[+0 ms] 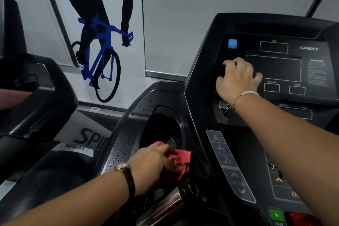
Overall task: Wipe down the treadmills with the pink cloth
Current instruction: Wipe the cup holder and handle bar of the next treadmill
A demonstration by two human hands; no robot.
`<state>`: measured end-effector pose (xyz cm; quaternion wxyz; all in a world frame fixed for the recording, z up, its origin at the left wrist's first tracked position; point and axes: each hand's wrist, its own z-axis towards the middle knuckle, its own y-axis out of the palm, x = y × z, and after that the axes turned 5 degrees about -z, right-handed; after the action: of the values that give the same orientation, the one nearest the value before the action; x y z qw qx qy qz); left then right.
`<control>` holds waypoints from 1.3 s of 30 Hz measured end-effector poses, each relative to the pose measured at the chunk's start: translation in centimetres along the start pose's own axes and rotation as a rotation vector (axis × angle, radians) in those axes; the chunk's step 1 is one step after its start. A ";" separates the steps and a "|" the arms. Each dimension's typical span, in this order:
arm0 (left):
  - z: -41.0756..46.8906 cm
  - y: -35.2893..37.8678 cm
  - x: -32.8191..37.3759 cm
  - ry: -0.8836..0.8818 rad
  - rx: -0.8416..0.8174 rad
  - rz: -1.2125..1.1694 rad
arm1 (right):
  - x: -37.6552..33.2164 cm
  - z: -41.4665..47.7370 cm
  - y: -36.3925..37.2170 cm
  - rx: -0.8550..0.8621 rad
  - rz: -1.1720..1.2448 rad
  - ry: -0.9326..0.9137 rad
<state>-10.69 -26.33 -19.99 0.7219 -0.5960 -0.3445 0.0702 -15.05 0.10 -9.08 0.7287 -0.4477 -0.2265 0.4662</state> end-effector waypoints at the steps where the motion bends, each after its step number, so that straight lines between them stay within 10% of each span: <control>1: -0.6 -0.1 -0.3 0.029 0.011 0.026 | -1.3 -0.2 -0.3 -0.047 0.058 -0.005; 13: 2.5 1.5 -0.1 -0.018 -0.011 -0.040 | -6.2 -3.7 2.6 -0.100 -0.158 -0.299; 19: -1.0 1.6 -1.2 0.277 0.028 -0.001 | -6.1 -3.7 2.7 -0.083 -0.158 -0.288; 26: -0.9 -0.3 -0.2 -0.031 0.078 -0.068 | -6.1 -3.8 2.5 -0.072 -0.157 -0.282; 30: -0.7 0.2 0.2 0.118 0.055 -0.182 | -6.1 -3.9 2.6 -0.065 -0.154 -0.289; 39: -3.3 1.4 -2.4 -0.097 0.300 0.117 | -6.0 -3.7 2.7 -0.051 -0.153 -0.284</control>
<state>-10.16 -29.80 -22.36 0.7800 -0.4962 -0.3296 0.1915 -16.38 -6.35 -12.75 0.7111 -0.3771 -0.3722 0.4622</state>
